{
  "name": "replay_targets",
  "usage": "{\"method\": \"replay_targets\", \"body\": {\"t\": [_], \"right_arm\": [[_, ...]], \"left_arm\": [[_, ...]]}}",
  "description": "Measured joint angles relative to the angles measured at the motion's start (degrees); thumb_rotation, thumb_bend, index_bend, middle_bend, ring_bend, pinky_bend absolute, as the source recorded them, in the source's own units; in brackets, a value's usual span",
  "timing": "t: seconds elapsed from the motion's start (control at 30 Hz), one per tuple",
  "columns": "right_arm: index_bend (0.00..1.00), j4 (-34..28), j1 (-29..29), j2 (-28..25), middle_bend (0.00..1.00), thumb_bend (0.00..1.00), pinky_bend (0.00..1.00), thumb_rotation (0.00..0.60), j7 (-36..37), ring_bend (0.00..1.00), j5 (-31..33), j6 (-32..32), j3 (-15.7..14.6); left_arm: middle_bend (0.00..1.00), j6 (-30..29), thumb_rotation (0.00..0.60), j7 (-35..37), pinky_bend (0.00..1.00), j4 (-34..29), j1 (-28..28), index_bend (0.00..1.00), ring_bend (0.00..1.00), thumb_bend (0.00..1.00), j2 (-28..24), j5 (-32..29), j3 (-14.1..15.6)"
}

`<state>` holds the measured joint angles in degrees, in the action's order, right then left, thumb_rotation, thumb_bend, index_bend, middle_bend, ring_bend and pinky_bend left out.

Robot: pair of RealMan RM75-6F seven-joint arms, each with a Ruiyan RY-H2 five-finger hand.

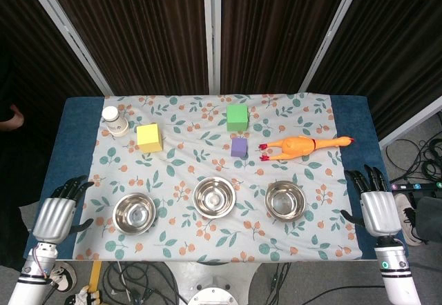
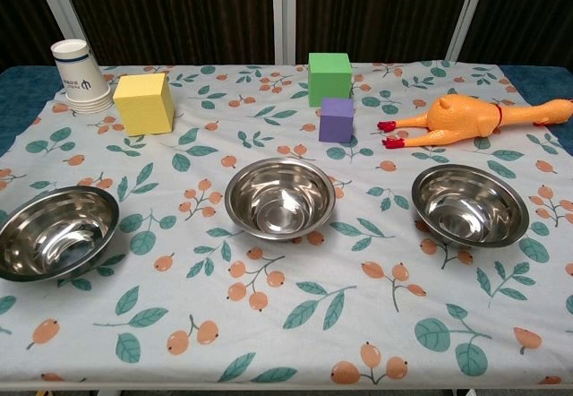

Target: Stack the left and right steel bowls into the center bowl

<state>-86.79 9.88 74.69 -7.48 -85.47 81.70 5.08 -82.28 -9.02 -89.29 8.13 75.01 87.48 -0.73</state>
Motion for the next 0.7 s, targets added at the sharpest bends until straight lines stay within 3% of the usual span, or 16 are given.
{"method": "replay_targets", "body": {"t": [0.37,0.7], "right_arm": [[0.16,-1.7,0.6,-0.7,0.21,0.03,0.00,0.600,-1.4,0.02,-0.1,-1.4,-0.5],[0.19,-1.0,2.5,2.3,0.25,0.03,0.00,0.600,-6.0,0.02,-3.7,-6.0,-4.2]], "left_arm": [[0.22,-0.3,0.600,0.0,0.29,0.0,0.1,0.24,0.16,0.14,0.1,0.2,-0.2],[0.22,-0.5,0.600,1.5,0.29,1.4,0.2,0.24,0.16,0.14,0.8,0.6,-0.1]]}}
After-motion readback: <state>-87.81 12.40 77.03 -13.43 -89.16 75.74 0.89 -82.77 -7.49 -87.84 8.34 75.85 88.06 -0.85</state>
